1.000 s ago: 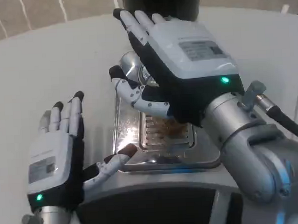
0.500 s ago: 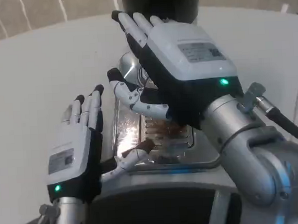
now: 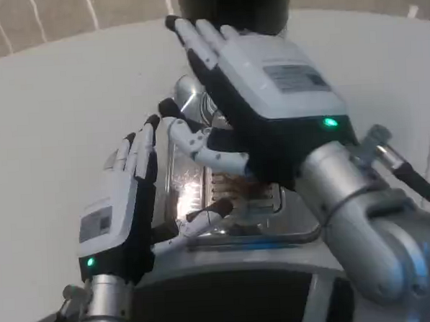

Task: Grasp the cup under the faucet to collect the drink, then remove the cup.

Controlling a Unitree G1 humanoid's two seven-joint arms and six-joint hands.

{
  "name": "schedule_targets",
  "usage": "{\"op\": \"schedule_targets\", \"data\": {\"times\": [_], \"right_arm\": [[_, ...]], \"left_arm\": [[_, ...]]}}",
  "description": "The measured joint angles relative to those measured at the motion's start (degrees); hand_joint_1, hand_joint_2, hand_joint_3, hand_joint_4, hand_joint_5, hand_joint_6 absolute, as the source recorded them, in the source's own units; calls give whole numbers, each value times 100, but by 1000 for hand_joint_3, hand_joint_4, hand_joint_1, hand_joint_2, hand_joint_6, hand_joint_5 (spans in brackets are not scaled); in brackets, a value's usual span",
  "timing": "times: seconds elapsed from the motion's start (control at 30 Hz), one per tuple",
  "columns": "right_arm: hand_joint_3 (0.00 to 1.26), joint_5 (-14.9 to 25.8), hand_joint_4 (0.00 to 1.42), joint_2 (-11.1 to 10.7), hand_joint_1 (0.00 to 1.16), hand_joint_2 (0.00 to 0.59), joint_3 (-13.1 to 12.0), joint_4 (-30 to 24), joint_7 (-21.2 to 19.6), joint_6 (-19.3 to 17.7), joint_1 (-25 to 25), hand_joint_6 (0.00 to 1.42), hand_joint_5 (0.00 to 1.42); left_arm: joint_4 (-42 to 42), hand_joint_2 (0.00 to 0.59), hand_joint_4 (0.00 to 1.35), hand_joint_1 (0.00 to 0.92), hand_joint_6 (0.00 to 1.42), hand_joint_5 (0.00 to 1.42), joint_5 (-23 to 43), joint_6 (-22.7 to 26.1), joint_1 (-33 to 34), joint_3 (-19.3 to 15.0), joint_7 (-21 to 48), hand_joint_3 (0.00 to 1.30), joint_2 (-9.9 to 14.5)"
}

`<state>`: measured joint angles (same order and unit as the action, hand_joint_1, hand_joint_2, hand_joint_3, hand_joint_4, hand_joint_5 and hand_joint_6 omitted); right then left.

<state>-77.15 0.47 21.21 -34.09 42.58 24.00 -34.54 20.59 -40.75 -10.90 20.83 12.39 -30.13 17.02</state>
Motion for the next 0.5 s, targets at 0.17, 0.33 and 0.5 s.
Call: {"op": "schedule_targets", "data": {"times": [0.17,0.33,0.5], "right_arm": [[0,247,0,-10,428,580,-354,-525,-871,-163,827,0,0],[0,590,0,-224,441,568,-874,-1187,-1778,-524,2000,0,0],[0,862,0,-535,445,568,-1232,-1709,-2052,-900,3091,0,0]], "left_arm": [[147,69,0,212,89,38,7,-37,68,13,-24,0,-14],[344,32,0,45,102,52,26,-105,255,48,-42,0,-60],[571,27,0,37,104,52,35,-148,412,97,-52,0,-130]]}}
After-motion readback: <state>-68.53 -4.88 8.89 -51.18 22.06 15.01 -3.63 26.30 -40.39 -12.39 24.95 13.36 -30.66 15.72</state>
